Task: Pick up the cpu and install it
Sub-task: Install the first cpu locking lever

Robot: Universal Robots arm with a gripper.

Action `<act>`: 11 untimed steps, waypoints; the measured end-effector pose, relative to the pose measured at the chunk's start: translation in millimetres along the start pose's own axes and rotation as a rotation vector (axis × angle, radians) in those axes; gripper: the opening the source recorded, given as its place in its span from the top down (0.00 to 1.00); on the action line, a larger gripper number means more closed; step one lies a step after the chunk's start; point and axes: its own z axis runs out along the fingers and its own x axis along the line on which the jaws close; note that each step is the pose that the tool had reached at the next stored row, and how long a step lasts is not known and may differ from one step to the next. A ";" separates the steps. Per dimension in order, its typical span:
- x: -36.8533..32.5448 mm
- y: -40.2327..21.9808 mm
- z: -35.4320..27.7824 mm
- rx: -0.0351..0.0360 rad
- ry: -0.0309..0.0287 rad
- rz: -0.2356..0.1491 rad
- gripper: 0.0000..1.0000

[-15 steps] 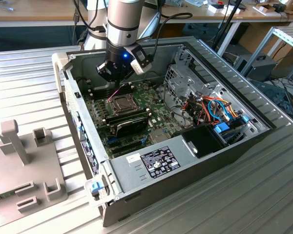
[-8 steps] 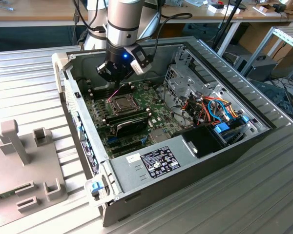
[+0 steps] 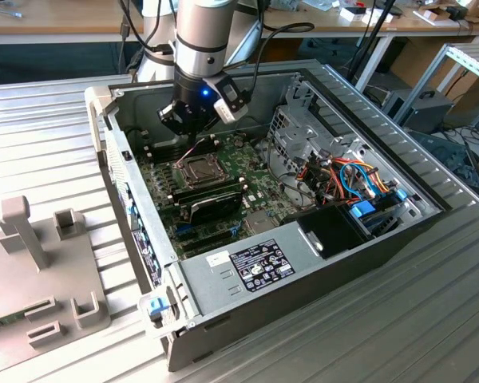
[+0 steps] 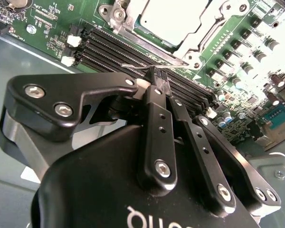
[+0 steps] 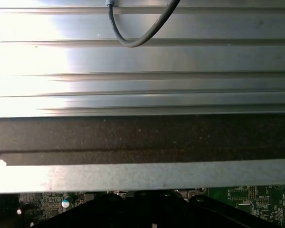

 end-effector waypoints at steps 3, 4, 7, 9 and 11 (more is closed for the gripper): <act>-3.6 0.0 1.2 0.0001 0.0002 0.000 0.89; -4.0 -0.1 1.4 0.0003 0.0002 0.000 0.89; -4.2 0.0 1.5 0.0001 0.0001 0.000 0.89; -5.7 -0.2 2.6 0.0001 0.0008 0.000 0.89; -6.0 -0.2 3.0 0.0004 0.0010 0.000 0.89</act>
